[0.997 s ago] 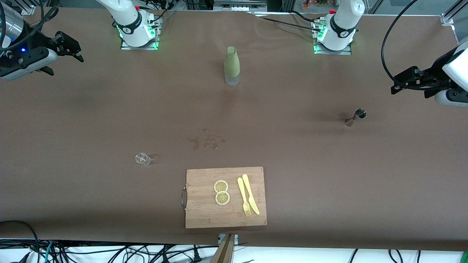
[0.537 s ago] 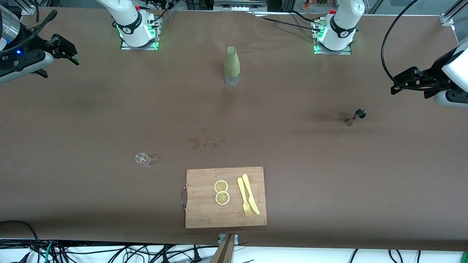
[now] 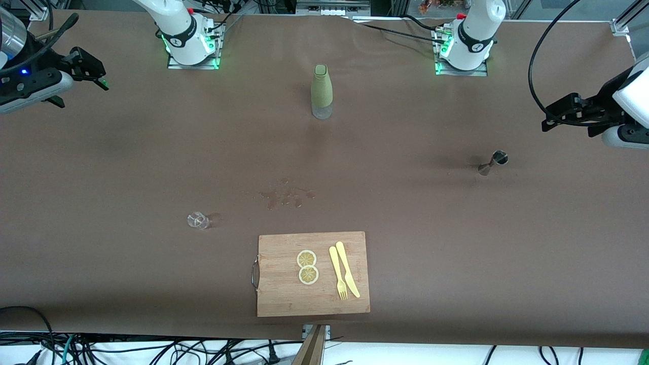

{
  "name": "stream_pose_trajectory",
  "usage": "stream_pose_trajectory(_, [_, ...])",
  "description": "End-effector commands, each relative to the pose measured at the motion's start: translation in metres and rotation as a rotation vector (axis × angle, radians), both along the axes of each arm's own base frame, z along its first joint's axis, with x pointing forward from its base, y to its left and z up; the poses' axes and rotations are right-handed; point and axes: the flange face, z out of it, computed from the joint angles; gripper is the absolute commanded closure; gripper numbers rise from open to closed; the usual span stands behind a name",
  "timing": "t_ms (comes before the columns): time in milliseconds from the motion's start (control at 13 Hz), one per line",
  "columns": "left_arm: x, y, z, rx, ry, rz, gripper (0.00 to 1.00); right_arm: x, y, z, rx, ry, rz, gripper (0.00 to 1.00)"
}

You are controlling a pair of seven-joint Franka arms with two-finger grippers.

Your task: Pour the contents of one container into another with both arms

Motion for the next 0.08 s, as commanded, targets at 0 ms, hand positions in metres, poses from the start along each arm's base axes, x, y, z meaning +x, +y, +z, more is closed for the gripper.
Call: stream_pose_trajectory(0, [0.0063, 0.0005, 0.0033, 0.001, -0.008, -0.011, 0.0, 0.0012, 0.002, 0.0064, -0.018, -0.011, -0.007, 0.01])
